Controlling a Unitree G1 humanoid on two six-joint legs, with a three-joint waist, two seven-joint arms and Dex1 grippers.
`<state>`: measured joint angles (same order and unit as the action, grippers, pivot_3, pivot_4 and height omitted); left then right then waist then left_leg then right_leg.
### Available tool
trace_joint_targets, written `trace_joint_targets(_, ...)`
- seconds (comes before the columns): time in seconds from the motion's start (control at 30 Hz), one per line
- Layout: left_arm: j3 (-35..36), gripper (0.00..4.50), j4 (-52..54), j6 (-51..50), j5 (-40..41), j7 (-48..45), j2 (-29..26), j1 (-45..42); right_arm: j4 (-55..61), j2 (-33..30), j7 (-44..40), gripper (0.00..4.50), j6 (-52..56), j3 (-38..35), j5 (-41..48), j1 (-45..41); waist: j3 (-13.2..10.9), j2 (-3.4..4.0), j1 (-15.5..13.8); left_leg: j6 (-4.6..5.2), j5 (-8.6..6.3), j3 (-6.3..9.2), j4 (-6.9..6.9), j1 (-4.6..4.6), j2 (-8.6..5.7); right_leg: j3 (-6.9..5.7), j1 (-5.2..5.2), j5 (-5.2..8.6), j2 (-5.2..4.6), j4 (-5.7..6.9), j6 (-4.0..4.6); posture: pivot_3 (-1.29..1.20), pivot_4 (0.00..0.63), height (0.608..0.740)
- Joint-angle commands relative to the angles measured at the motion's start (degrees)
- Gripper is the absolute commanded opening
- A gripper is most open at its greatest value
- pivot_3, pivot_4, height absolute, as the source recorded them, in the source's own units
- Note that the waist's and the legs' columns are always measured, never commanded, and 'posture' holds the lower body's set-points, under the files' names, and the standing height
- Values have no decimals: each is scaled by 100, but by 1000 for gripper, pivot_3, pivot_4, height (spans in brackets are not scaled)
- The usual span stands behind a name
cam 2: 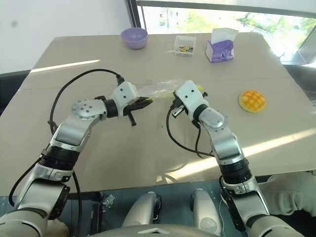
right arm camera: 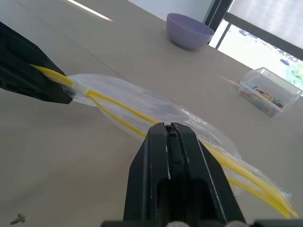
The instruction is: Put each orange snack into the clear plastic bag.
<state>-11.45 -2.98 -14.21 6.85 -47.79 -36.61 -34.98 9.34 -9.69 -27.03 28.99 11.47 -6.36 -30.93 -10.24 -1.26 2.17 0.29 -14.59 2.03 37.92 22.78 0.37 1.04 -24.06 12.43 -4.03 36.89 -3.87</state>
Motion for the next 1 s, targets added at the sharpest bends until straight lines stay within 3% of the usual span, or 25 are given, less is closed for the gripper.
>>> trace_joint_targets(0.03,185,167,308,110,1,-53,-22,12,39,36,54,30,-14,33,80,-136,0,0,0,0,0,0,0,0,0,0,0,0,0,0,0,0,150,740)
trace_joint_targets(0.47,151,167,641,86,65,-163,86,189,-295,114,79,30,17,-41,309,-258,0,0,6,0,0,0,3,-1,0,0,0,0,0,4,0,0,150,740)
trace_joint_targets(0.67,107,167,637,628,-124,-298,-3,371,-1003,862,470,30,144,-676,1021,-393,0,2,10,0,0,0,3,-3,2,0,0,0,1,7,0,0,150,740)
trace_joint_targets(0.9,217,167,459,454,-234,-122,18,337,-1959,-664,951,30,-2375,1372,-1673,-552,-1,3,10,0,0,-3,8,-1,-4,2,0,0,-2,3,-1,0,150,740)
trace_joint_targets(1.0,235,167,478,352,-211,-105,50,347,-2256,-886,967,30,-2774,1650,-2038,-606,-1,3,34,0,0,-2,7,-1,0,1,-2,0,1,5,0,0,150,740)
